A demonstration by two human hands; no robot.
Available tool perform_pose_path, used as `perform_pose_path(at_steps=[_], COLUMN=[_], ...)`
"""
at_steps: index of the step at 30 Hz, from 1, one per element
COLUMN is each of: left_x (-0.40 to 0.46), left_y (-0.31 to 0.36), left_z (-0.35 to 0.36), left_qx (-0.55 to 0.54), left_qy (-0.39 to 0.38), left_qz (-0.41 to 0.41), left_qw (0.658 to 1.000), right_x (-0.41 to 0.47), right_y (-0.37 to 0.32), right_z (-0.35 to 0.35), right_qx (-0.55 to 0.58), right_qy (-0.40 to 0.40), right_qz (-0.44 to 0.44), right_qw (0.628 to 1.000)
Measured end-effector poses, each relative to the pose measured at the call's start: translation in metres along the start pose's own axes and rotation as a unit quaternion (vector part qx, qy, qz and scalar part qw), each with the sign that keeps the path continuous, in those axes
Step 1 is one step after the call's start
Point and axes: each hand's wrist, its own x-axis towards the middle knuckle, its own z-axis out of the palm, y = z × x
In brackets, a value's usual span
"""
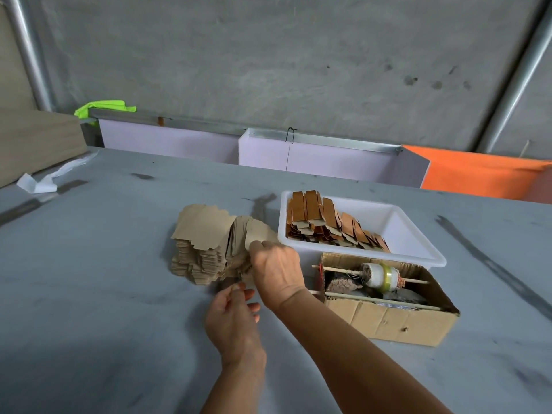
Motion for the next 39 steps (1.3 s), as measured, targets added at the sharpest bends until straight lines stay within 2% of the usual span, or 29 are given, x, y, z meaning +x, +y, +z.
perform_pose_path(at_steps=[4, 6, 7, 11, 15, 18, 21, 24, 27, 29, 31, 33, 36, 38, 39], left_x=[-0.004, -0.004, -0.004, -0.007, -0.024, -0.042, -0.050, -0.055, -0.053, -0.049, -0.047, -0.047, -0.049, -0.051, -0.051], left_y=[0.005, 0.011, 0.014, 0.028, 0.037, 0.030, 0.025, 0.020, 0.016, 0.012, 0.004, -0.004, -0.014, -0.019, -0.020], left_z=[0.000, 0.000, 0.000, 0.002, 0.011, 0.014, 0.013, 0.009, 0.001, -0.007, -0.017, -0.026, -0.034, -0.034, -0.034], left_qx=[-0.011, -0.012, -0.004, 0.058, 0.055, 0.082, 0.089, 0.127, 0.195, 0.271, 0.339, 0.385, 0.427, 0.446, 0.453], left_qy=[-0.013, -0.026, -0.035, -0.089, -0.186, -0.245, -0.281, -0.333, -0.378, -0.401, -0.427, -0.459, -0.488, -0.509, -0.517], left_qz=[0.013, 0.046, 0.075, 0.150, 0.115, 0.108, 0.116, 0.161, 0.253, 0.339, 0.411, 0.443, 0.478, 0.491, 0.487], left_qw=[1.000, 0.999, 0.997, 0.983, 0.974, 0.960, 0.949, 0.920, 0.869, 0.807, 0.730, 0.667, 0.593, 0.548, 0.539], right_x=[-0.003, -0.009, -0.014, -0.049, -0.089, -0.117, -0.134, -0.149, -0.166, -0.177, -0.189, -0.201, -0.216, -0.221, -0.222], right_y=[0.003, 0.012, 0.019, 0.055, 0.082, 0.095, 0.104, 0.113, 0.119, 0.124, 0.126, 0.125, 0.122, 0.121, 0.121], right_z=[-0.024, -0.037, -0.044, -0.063, -0.077, -0.087, -0.089, -0.086, -0.079, -0.073, -0.066, -0.059, -0.052, -0.050, -0.050], right_qx=[0.035, 0.117, 0.173, 0.366, 0.489, 0.514, 0.548, 0.535, 0.439, 0.321, 0.224, 0.179, 0.165, 0.171, 0.177], right_qy=[0.136, 0.200, 0.208, 0.133, 0.049, 0.043, 0.039, 0.040, 0.065, 0.092, 0.073, 0.031, -0.018, -0.041, -0.048], right_qz=[0.038, 0.099, 0.140, 0.269, 0.380, 0.405, 0.388, 0.334, 0.269, 0.187, 0.084, 0.037, 0.031, 0.026, 0.027], right_qw=[0.989, 0.968, 0.952, 0.881, 0.783, 0.755, 0.740, 0.775, 0.855, 0.924, 0.968, 0.983, 0.986, 0.984, 0.983])
